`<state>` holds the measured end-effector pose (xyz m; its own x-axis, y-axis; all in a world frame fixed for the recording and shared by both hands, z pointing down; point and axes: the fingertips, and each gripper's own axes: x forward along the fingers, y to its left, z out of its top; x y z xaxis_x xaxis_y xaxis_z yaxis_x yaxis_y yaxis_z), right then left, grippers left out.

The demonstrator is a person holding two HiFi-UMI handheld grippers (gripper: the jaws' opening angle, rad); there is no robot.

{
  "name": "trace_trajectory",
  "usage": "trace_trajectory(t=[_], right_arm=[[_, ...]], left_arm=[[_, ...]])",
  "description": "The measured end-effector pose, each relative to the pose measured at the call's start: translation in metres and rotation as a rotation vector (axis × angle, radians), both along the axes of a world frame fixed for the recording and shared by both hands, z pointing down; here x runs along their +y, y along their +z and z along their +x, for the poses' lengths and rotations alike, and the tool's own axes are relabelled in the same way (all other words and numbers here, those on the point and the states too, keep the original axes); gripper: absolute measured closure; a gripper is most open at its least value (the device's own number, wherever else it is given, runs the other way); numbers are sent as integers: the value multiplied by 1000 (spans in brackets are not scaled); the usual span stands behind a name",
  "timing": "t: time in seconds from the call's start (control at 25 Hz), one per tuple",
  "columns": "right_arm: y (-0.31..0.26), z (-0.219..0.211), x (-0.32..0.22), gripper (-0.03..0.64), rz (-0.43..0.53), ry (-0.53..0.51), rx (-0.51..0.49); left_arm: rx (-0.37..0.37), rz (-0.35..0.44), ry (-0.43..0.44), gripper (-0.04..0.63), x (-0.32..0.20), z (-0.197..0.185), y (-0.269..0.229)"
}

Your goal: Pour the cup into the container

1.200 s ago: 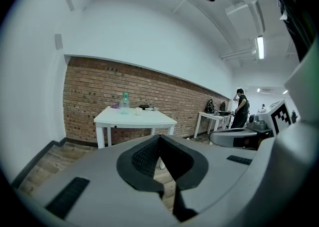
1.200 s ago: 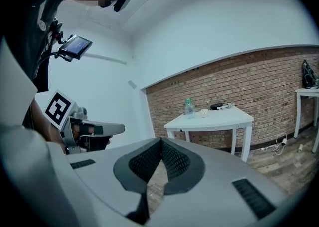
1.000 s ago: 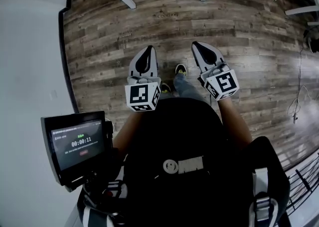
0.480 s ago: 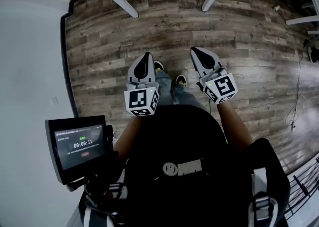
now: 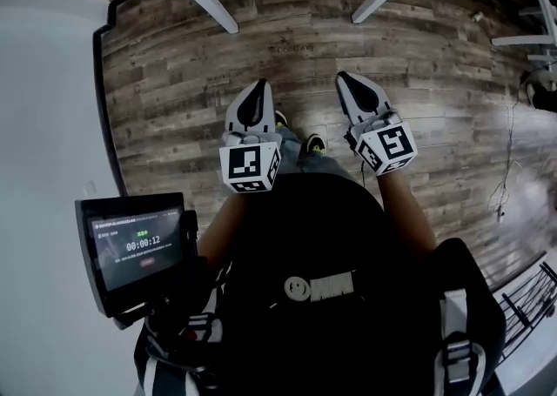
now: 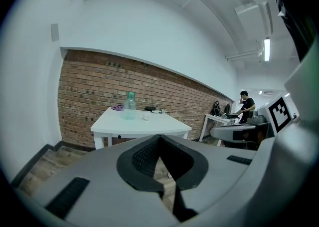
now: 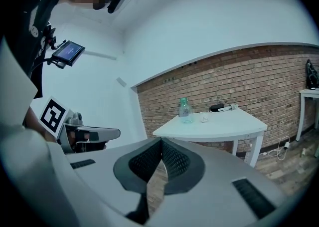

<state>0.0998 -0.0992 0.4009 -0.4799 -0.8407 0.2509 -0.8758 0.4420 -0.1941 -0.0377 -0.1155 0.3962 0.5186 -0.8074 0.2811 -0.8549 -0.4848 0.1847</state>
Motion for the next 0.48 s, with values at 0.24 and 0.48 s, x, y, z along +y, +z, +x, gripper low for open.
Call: trace_trajectory(t=[0.24,0.48], right_arm=[[6,-9,-1,612,2,-7,21],[4,-2,-9,612,13,34,4]], left_arm=[[4,10,-11,598,-8,-11,5],[11,4,22,598,-18,-2,6]])
